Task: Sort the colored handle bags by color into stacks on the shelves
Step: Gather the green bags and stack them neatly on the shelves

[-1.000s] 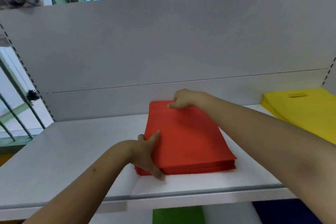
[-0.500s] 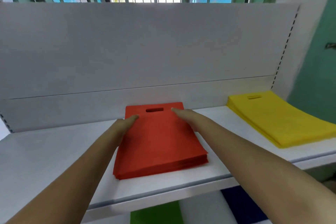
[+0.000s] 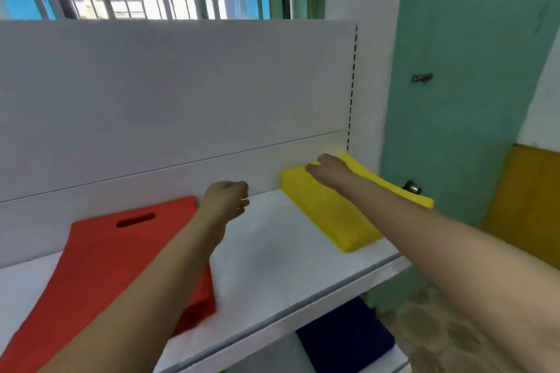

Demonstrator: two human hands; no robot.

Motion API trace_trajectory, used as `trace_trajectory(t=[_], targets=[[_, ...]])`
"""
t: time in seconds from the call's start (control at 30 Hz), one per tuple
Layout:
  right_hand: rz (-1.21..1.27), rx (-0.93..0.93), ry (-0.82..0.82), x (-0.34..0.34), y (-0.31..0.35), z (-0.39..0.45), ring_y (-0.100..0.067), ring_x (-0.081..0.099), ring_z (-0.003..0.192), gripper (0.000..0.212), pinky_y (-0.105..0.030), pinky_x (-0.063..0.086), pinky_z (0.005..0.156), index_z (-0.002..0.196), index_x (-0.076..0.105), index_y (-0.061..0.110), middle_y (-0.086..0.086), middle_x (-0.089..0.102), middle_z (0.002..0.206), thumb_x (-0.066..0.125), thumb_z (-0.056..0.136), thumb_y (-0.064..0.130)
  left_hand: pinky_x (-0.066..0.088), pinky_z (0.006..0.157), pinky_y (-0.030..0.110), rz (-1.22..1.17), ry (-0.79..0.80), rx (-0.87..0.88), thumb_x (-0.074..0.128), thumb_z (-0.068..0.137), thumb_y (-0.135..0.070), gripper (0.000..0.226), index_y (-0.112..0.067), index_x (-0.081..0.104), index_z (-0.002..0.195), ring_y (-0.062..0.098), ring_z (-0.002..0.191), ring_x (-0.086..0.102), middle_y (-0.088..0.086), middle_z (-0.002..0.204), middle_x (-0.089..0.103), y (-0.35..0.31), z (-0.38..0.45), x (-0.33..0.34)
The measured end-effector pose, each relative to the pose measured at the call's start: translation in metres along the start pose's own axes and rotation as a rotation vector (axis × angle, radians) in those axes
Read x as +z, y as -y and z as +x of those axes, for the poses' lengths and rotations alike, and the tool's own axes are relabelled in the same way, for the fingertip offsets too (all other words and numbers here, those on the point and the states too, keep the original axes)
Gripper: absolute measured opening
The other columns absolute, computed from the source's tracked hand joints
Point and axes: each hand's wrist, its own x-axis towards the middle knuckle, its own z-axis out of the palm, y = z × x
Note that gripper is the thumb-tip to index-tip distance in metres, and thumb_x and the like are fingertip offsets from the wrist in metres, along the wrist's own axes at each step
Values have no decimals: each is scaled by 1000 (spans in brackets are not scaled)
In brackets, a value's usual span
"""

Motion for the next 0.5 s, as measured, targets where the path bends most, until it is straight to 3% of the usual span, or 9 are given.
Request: trace_trajectory(t=[0.07, 0.13, 0.17, 0.27, 0.33, 0.37, 0.43, 0.5], targets=[[-22, 61, -16, -40, -46, 34, -28, 51, 114, 53, -29, 42, 84, 141, 40, 3, -14, 50, 136, 45, 98, 33, 52, 81, 34, -41, 24, -87, 57, 93, -15, 12, -4, 60, 93, 24, 86, 62, 12, 95, 61, 5, 20, 50], [-29, 118, 3, -67, -87, 70, -24, 53, 93, 47, -27, 42, 72, 132, 50, 2, -11, 59, 113, 48, 95, 31, 51, 80, 34, -43, -10, -144, 61, 91, -21, 28, 0, 59, 110, 26, 91, 59, 13, 101, 57, 10, 42, 92], [-21, 147, 22, -77, -103, 90, -25, 54, 92, 49, -27, 41, 72, 131, 50, 1, -11, 58, 113, 51, 93, 31, 51, 82, 36, -39, -31, -181, 61, 91, -24, 37, 0, 56, 118, 28, 97, 58, 13, 107, 55, 11, 54, 110], [56, 241, 159, -88, -135, 131, -32, 51, 120, 60, -33, 44, 89, 142, 40, 5, -13, 47, 140, 56, 93, 36, 47, 88, 42, -19, -115, -309, 61, 91, -36, 58, -5, 44, 136, 37, 115, 52, 16, 130, 49, 12, 78, 155], [146, 290, 280, -84, -147, 149, -35, 45, 129, 64, -41, 41, 99, 147, 34, 7, -14, 40, 148, 55, 96, 40, 45, 95, 47, -2, -168, -364, 59, 91, -40, 66, -8, 36, 145, 40, 123, 47, 19, 141, 43, 11, 89, 175], [216, 313, 345, -80, -151, 155, -34, 50, 124, 62, -43, 42, 95, 146, 35, 7, -14, 44, 144, 54, 97, 40, 43, 100, 50, 23, -190, -368, 58, 92, -41, 68, -8, 33, 146, 40, 126, 45, 20, 144, 41, 10, 93, 182], [342, 333, 437, -72, -159, 167, -28, 62, 91, 51, -41, 47, 78, 138, 46, 6, -10, 61, 110, 56, 97, 35, 41, 105, 51, 77, -200, -376, 58, 93, -40, 69, -7, 31, 148, 41, 129, 43, 20, 147, 39, 5, 103, 194], [361, 313, 463, -66, -163, 178, -26, 62, 78, 41, -39, 48, 69, 128, 55, 6, -5, 61, 88, 58, 96, 32, 39, 104, 49, 108, -167, -395, 59, 92, -40, 72, -8, 29, 150, 41, 133, 39, 18, 151, 34, -1, 109, 203]])
